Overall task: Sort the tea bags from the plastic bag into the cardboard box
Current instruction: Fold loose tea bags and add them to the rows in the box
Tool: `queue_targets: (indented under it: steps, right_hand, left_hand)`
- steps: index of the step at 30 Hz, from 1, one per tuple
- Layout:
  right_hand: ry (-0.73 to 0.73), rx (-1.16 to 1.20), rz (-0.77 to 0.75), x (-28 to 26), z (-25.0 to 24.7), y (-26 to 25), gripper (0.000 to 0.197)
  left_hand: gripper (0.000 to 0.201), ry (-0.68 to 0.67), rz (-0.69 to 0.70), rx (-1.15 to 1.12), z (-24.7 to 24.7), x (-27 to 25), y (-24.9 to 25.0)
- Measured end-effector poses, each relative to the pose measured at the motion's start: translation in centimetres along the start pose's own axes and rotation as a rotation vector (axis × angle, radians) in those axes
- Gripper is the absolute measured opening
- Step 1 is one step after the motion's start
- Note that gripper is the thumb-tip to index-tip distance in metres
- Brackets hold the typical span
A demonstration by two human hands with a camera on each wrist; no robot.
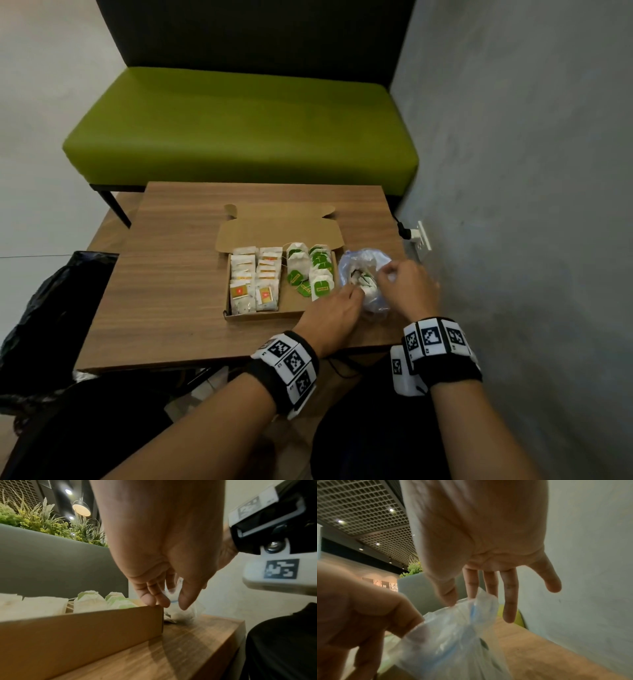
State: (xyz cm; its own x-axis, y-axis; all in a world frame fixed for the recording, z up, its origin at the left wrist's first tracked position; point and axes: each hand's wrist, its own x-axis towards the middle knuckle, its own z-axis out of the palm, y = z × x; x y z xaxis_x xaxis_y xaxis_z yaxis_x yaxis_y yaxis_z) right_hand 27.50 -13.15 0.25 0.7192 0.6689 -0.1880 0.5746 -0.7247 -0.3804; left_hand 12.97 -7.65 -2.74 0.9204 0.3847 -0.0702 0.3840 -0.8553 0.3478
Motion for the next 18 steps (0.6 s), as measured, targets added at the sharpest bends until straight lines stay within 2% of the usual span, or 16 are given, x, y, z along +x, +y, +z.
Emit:
queue_targets:
  steps: [2, 7, 10, 14, 16, 18]
  right_hand:
    - [-0.052, -0.005, 0.017, 0.1, 0.1, -0.1, 0.028]
    - [-0.079, -0.256, 0.009, 0.6, 1.1, -0.9, 0.047]
    - [-0.088, -0.346, 0.004, 0.6, 1.3, -1.2, 0.045]
    - [0.0, -0.313, 0.028, 0.5, 1.7, -1.5, 0.038]
    - [-0.035, -0.313, 0.042, 0.2, 2.0, -1.6, 0.046]
    - [-0.096, -0.317, 0.064, 0.2, 2.2, -1.5, 0.046]
  left_hand:
    - [0.028, 0.006, -0.008, -0.078, -0.2, -0.1, 0.4]
    - [0.035, 0.033, 0.0, -0.131, -0.3, -0.3, 0.4]
    - [0.033, 0.098, 0.003, -0.135, 0.2, -0.5, 0.2]
    - [0.032, 0.157, 0.003, -0.139, 0.6, -0.9, 0.2]
    - [0.034, 0.165, 0.01, -0.195, 0.9, -0.9, 0.3]
    - [0.037, 0.162, 0.015, -0.269, 1.0, -0.9, 0.5]
